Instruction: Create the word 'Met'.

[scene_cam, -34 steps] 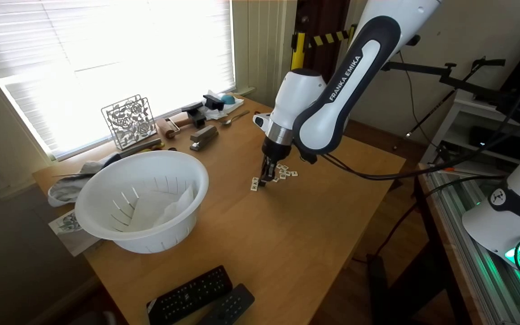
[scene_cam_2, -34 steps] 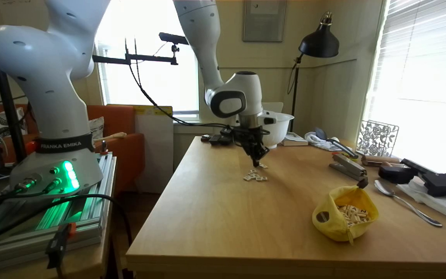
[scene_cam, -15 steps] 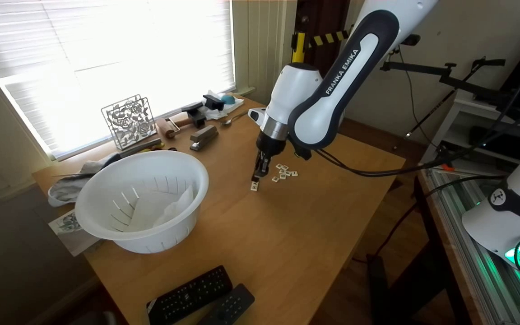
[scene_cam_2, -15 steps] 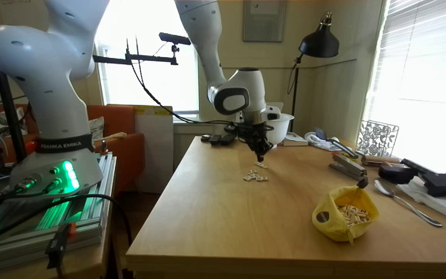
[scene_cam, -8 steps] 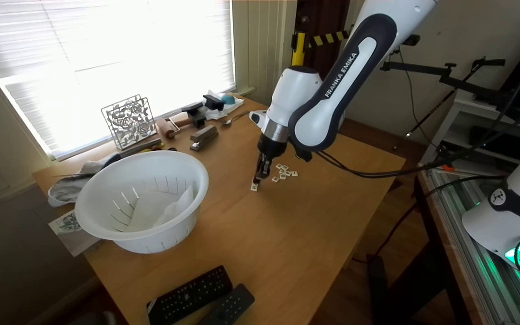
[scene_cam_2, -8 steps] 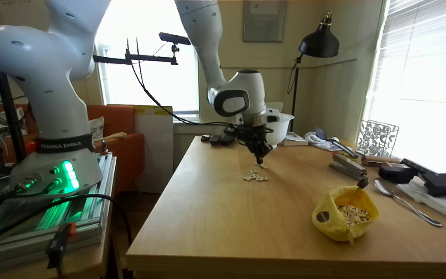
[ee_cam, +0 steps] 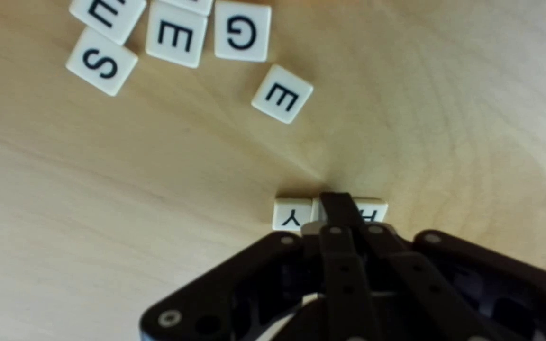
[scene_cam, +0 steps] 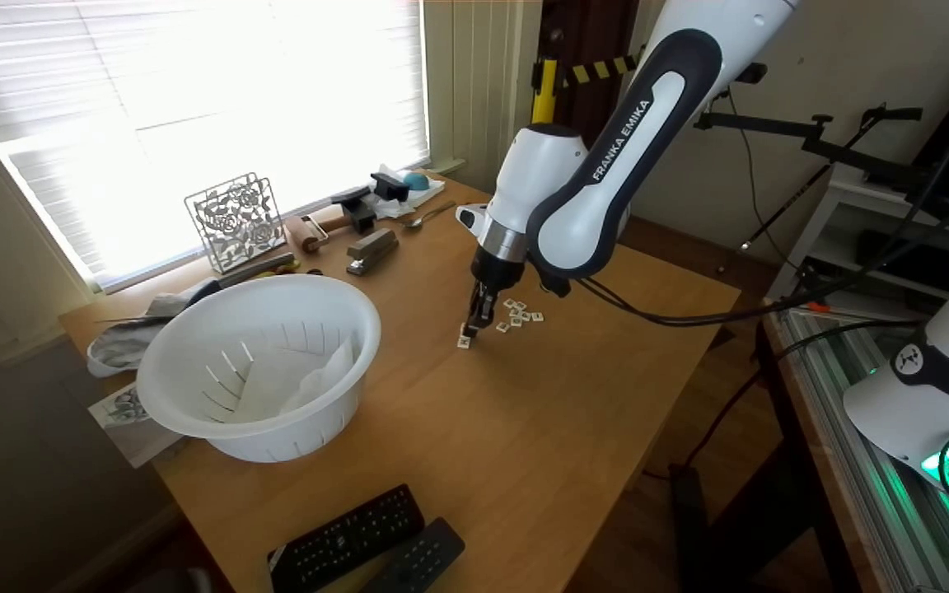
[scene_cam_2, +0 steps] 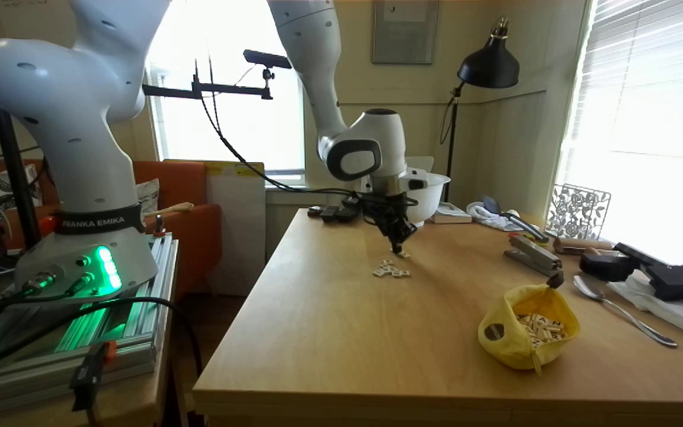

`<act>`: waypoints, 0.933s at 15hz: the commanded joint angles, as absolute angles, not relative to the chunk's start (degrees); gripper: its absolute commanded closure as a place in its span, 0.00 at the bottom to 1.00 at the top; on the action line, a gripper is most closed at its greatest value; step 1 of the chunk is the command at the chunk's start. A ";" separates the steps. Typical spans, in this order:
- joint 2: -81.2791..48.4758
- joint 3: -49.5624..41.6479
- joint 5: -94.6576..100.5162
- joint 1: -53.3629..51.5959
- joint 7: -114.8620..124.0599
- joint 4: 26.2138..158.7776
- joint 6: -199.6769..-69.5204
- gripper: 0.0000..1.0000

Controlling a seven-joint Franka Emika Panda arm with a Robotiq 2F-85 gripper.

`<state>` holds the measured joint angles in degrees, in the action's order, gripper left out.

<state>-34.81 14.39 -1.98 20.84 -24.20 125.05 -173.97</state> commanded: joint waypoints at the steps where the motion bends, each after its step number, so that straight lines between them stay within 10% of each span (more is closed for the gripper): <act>1: -35.60 12.94 0.27 20.11 -23.19 124.08 -172.41 1.00; 14: -31.19 11.05 0.39 18.62 -26.69 125.71 -158.72 1.00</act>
